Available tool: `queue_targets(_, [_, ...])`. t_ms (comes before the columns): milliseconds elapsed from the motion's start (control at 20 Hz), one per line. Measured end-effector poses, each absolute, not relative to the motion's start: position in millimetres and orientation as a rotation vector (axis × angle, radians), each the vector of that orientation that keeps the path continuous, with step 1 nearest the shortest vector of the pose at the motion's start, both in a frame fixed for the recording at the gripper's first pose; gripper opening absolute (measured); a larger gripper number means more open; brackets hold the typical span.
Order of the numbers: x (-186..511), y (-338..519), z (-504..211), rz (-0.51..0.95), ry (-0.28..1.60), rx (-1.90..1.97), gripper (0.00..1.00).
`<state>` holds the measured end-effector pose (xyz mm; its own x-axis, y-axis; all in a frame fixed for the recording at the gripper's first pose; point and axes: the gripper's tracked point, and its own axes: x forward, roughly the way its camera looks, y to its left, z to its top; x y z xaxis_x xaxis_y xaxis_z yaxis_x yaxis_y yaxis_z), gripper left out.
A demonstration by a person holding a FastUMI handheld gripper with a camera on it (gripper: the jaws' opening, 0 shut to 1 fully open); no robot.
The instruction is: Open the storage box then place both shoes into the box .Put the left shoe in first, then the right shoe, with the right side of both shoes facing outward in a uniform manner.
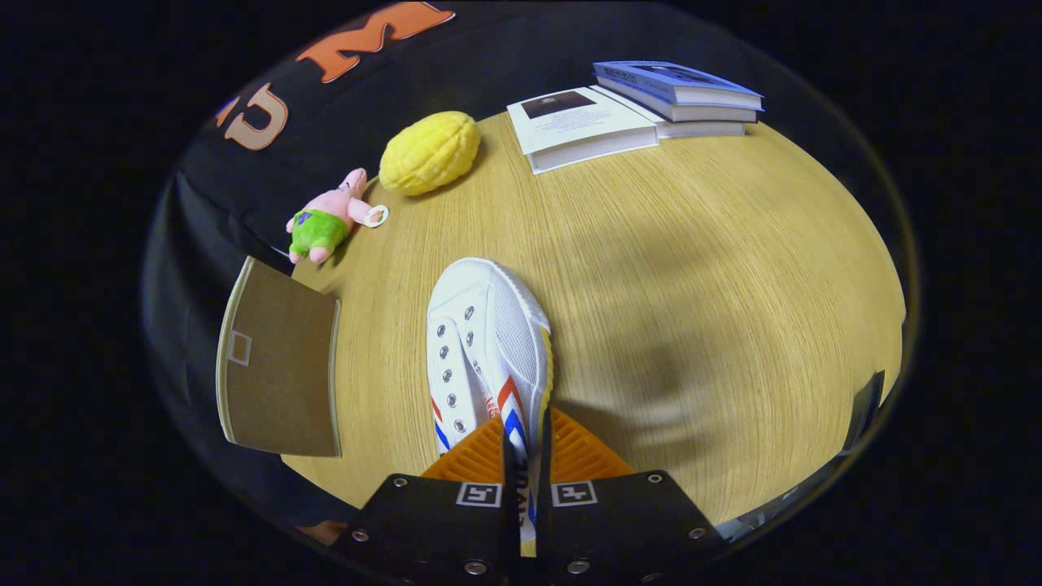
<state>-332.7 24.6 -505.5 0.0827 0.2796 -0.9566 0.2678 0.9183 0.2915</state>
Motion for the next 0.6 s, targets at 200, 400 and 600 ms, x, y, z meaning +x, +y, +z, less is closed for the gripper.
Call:
queue_targets(200, [-310,51,-484,0.047,1.471,0.548,0.08])
queue_targets(400, [-282,76,-458,0.1,1.434,0.588,0.08])
queue_targets(600, [-253,108,-427,0.169,1.386,0.599,0.08])
